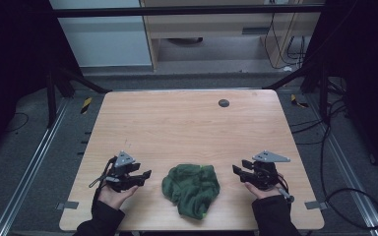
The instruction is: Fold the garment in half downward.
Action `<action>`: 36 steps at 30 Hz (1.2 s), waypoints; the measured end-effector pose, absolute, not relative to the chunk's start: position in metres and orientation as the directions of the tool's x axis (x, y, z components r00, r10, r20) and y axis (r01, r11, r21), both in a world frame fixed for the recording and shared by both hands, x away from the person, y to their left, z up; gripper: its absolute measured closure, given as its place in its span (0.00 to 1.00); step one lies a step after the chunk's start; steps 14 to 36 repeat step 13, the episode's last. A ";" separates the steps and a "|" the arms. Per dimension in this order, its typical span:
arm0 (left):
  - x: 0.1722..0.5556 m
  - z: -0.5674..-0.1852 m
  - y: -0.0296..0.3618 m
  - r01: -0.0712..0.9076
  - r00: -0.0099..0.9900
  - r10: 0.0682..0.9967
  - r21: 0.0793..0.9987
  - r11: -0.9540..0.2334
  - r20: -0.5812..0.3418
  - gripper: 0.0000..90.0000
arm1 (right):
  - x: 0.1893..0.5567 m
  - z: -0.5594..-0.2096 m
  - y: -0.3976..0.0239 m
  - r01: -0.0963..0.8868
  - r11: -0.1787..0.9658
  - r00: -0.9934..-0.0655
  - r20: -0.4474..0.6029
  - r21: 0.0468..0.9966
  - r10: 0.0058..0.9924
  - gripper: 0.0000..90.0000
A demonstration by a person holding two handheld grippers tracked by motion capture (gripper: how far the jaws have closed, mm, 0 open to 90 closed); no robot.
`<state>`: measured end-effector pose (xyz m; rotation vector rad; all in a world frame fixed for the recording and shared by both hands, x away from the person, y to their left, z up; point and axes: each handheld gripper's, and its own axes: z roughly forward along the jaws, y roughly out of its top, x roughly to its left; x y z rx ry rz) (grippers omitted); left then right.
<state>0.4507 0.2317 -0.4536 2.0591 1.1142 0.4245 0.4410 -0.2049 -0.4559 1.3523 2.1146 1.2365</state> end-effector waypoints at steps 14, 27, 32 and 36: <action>0.460 -0.462 0.271 0.606 0.478 0.878 0.738 -0.297 -0.040 0.40 | 0.448 -0.466 -0.227 0.595 0.151 -0.404 0.131 0.789 0.905 0.41; 0.460 -0.462 0.271 0.606 0.478 0.878 0.738 -0.297 -0.040 0.40 | 0.448 -0.466 -0.227 0.595 0.151 -0.404 0.131 0.789 0.905 0.41; 0.460 -0.462 0.271 0.606 0.478 0.878 0.738 -0.297 -0.040 0.40 | 0.448 -0.466 -0.227 0.595 0.151 -0.404 0.131 0.789 0.905 0.41; 0.460 -0.462 0.271 0.606 0.478 0.878 0.738 -0.297 -0.040 0.40 | 0.448 -0.466 -0.227 0.595 0.151 -0.404 0.131 0.789 0.905 0.41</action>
